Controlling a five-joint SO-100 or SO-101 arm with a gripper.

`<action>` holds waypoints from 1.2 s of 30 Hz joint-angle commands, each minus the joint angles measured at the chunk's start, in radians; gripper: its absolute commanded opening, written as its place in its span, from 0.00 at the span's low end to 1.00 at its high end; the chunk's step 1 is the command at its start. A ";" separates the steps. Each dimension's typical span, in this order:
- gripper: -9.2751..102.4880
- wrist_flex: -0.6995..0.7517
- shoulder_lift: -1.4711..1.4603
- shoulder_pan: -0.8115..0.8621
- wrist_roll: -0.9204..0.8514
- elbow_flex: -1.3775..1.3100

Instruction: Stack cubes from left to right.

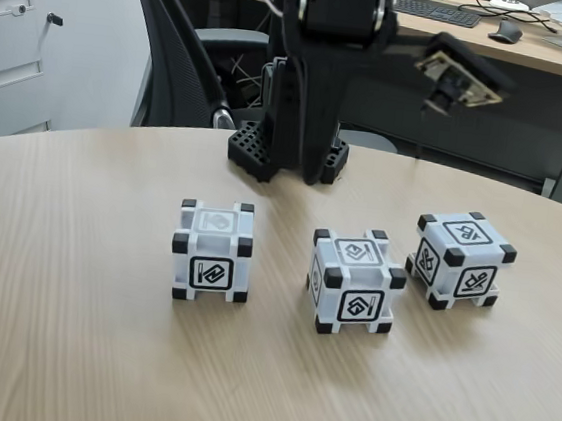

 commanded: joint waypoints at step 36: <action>0.08 0.403 -0.541 0.003 0.063 -0.451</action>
